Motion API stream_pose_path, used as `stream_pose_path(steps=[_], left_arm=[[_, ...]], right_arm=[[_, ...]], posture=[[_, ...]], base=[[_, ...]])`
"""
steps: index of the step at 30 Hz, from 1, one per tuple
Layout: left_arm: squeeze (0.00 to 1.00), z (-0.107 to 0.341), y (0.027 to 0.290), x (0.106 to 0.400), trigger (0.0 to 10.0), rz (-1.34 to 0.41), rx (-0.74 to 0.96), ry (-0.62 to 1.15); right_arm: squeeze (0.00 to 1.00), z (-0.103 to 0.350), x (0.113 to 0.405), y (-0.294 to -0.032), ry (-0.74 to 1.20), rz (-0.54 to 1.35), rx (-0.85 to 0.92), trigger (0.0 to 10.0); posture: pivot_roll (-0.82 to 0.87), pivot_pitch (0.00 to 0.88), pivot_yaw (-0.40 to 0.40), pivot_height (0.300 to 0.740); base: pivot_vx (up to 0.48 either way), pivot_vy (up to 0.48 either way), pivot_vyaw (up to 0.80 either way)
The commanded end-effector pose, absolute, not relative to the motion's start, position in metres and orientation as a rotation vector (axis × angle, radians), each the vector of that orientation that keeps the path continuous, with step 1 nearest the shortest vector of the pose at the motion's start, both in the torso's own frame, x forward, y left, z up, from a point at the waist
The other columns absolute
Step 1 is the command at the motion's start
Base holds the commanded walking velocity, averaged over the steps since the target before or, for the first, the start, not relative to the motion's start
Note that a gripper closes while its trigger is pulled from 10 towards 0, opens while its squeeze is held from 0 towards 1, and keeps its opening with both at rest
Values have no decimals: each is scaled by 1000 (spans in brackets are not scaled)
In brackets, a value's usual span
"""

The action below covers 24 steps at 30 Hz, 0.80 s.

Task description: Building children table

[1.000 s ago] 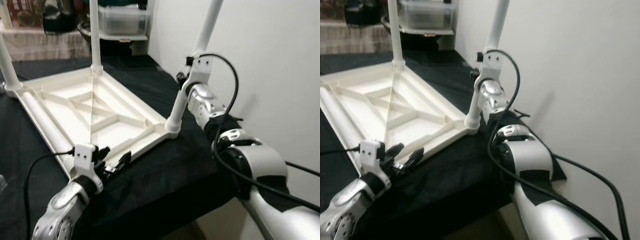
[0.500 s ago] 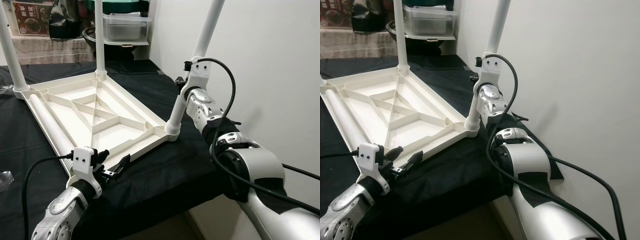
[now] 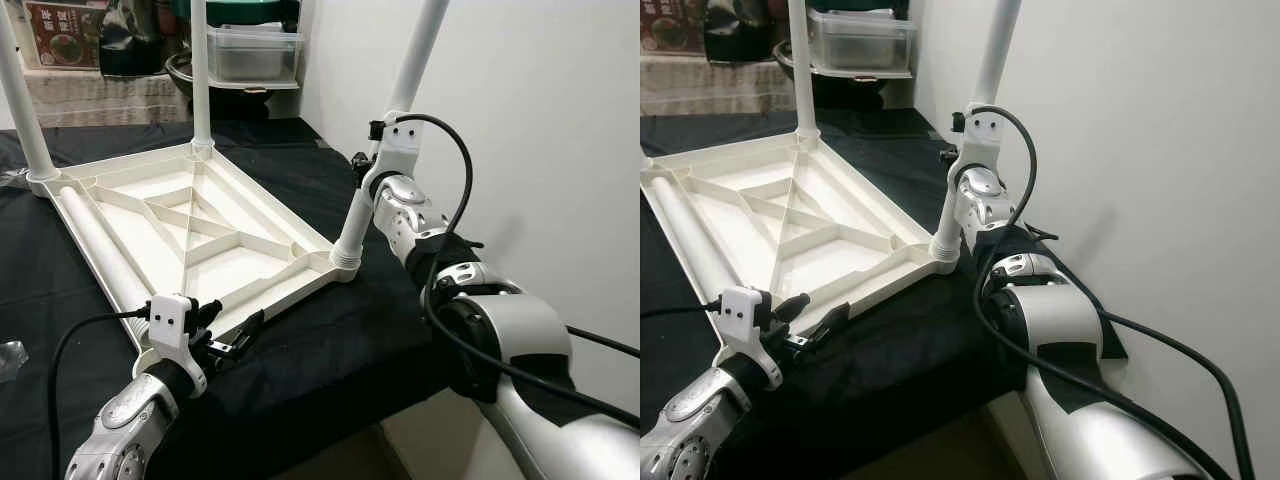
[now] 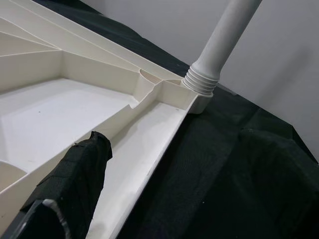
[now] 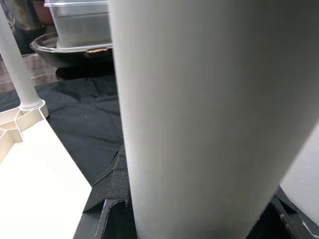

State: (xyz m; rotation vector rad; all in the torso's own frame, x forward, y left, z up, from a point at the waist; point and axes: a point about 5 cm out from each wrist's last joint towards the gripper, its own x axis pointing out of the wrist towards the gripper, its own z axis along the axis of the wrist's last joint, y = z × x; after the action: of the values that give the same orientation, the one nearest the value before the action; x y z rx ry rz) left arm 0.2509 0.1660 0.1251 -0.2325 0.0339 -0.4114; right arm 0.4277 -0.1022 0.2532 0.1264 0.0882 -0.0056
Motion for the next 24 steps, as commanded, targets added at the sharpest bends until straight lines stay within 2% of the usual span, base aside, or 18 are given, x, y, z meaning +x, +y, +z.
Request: stream_pose_path(steps=[1, 11, 12, 13, 14, 24], left_arm=[[0, 126, 162, 251, 10000, -429, -240, 25], [0, 126, 161, 251, 10000, -435, -242, 25], [0, 126, 161, 251, 10000, -435, -242, 25], [0, 126, 161, 251, 10000, -435, -242, 25], [0, 126, 161, 252, 10000, -436, -242, 25], [0, 126, 160, 252, 10000, -444, -242, 25]], right_arm=[[0, 228, 425, -103, 208, -2, 121, 10000], [0, 232, 425, -103, 202, 4, 137, 10000], [510, 232, 425, -103, 200, 6, 142, 10000], [510, 232, 425, -103, 200, 6, 142, 10000], [1000, 234, 426, -102, 194, 9, 146, 10000], [1000, 240, 426, -102, 172, 16, 162, 10000]], posture=[[68, 0, -177, 740], [65, 0, -176, 740], [63, 0, -175, 740], [63, 0, -175, 740], [62, 0, -172, 740], [58, 0, -166, 740]], base=[[0, 0, 0], [0, 0, 0], [0, 0, 0], [0, 0, 0], [0, 0, 0], [0, 0, 0]])
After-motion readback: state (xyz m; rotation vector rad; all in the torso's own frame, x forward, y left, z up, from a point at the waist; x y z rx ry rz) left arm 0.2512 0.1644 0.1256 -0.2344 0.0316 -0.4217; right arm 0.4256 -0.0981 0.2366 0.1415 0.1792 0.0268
